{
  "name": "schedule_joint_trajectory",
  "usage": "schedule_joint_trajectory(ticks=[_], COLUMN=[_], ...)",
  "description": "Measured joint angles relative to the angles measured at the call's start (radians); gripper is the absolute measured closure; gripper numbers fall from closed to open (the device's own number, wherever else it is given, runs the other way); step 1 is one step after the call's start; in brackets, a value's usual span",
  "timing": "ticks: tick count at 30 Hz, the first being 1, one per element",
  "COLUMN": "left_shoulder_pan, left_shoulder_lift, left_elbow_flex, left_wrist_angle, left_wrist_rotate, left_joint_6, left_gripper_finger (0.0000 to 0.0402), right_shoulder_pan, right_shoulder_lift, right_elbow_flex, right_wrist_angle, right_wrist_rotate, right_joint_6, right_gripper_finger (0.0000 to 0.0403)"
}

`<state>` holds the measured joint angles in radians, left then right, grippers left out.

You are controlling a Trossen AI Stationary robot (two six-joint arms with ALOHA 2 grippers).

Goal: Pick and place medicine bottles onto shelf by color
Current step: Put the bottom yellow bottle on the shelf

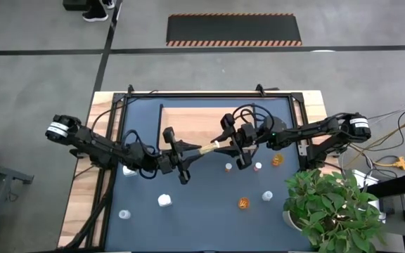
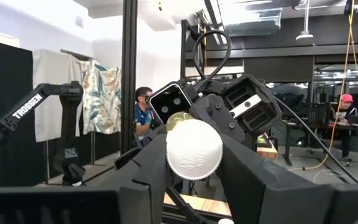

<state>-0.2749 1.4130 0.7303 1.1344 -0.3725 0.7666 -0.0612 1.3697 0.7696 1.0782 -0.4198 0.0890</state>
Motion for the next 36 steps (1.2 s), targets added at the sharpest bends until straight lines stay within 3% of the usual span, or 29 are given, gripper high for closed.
schedule_joint_trajectory(ticks=[8,15,20,27,31,36], left_shoulder_pan=[0.0,0.0,0.0,0.0,0.0,0.002], left_shoulder_lift=[0.0,0.0,-0.005,-0.037,-0.051,-0.062], left_elbow_flex=[-0.008,-0.018,-0.018,-0.018,-0.02,-0.023], left_wrist_angle=[-0.023,-0.033,-0.115,-0.217,-0.268,-0.263], left_wrist_rotate=[-0.002,-0.031,-0.094,-0.122,-0.14,-0.154], left_joint_6=[-0.001,-0.001,0.005,0.024,0.018,-0.002], left_gripper_finger=[0.0261,0.0203,0.0182,0.018,0.018,0.018], right_shoulder_pan=[0.0,0.0,-0.011,-0.012,-0.016,-0.016], right_shoulder_lift=[-0.008,-0.086,-0.168,-0.178,-0.131,-0.069], right_elbow_flex=[0.0,0.026,0.135,0.427,0.532,0.611], right_wrist_angle=[-0.03,-0.273,-0.711,-1.505,-1.761,-1.919], right_wrist_rotate=[-0.005,0.001,0.06,0.412,0.446,0.446], right_joint_6=[0.032,0.016,-0.047,-0.142,-0.13,-0.098], right_gripper_finger=[0.0295,0.0295,0.0295,0.0295,0.0295,0.0295])
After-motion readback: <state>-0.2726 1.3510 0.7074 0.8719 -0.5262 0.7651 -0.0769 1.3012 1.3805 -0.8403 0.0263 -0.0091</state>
